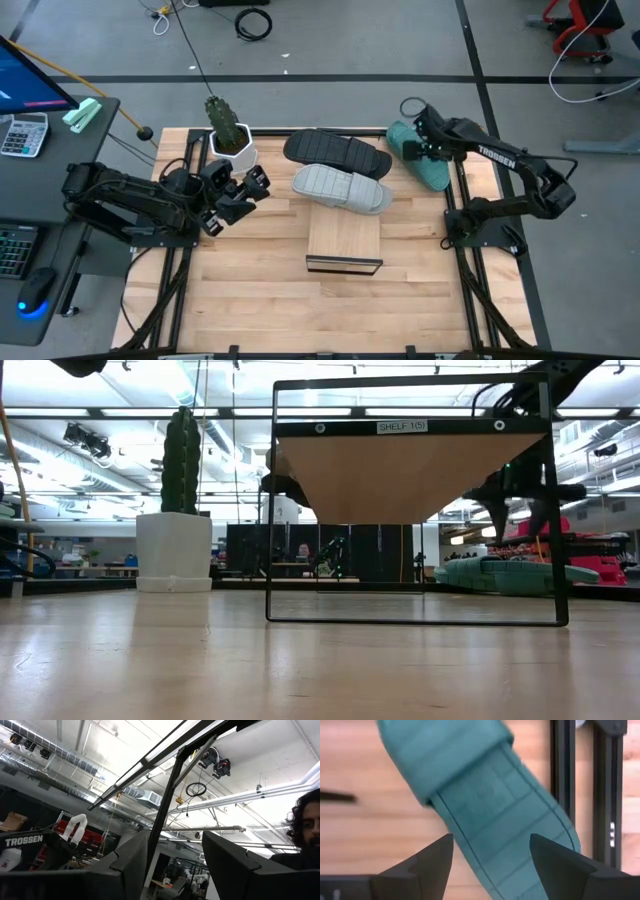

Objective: Pick and place slides into the shelf
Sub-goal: Put the green slides on the shelf

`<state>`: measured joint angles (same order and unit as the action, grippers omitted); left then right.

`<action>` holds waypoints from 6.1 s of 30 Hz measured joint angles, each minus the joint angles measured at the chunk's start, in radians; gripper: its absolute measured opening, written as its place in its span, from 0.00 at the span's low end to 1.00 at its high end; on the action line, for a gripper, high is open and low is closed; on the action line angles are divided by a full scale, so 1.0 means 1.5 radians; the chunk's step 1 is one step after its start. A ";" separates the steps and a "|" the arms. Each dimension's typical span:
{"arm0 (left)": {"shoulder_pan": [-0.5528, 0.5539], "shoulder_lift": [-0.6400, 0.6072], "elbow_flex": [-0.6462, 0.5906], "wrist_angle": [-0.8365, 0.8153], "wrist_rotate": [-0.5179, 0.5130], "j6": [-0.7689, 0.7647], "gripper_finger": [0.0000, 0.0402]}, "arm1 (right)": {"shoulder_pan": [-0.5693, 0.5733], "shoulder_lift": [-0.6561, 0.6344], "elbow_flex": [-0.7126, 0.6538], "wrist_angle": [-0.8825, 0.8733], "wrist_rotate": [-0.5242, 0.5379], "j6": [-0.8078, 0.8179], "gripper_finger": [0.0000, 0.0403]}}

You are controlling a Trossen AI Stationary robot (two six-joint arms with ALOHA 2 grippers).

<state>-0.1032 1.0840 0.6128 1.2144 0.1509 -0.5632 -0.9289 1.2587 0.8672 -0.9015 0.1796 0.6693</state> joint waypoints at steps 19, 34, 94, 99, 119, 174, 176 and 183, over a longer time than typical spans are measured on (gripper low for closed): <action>0.010 0.000 0.000 0.004 0.000 0.006 0.48 | 0.324 -0.044 0.191 -0.052 -0.006 0.099 0.62; 0.040 0.000 0.000 0.010 0.008 -0.036 0.48 | 0.271 0.205 0.644 -0.093 0.090 -0.066 0.55; 0.040 0.000 0.000 0.020 0.008 -0.012 0.48 | -0.136 0.513 0.800 -0.446 -0.019 -0.162 0.34; 0.040 0.000 0.000 0.020 0.008 -0.011 0.48 | -0.135 0.526 0.800 -0.447 -0.036 -0.163 0.34; 0.040 0.000 0.000 0.020 0.008 -0.001 0.48 | -0.137 0.454 0.549 -0.360 -0.072 -0.199 0.60; 0.040 0.000 0.000 0.014 0.008 -0.023 0.49 | -0.144 0.445 0.338 -0.137 -0.067 -0.068 0.83; 0.040 0.000 0.000 0.014 0.008 -0.024 0.48 | -0.148 0.445 0.331 -0.132 -0.074 -0.068 0.83; 0.040 0.000 0.000 0.014 0.008 -0.024 0.49 | -0.149 0.445 0.327 -0.113 -0.092 -0.069 0.83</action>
<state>-0.0429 1.0840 0.6128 1.2358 0.1627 -0.5987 -1.1530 1.9259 1.3575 -1.0714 0.0419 0.5652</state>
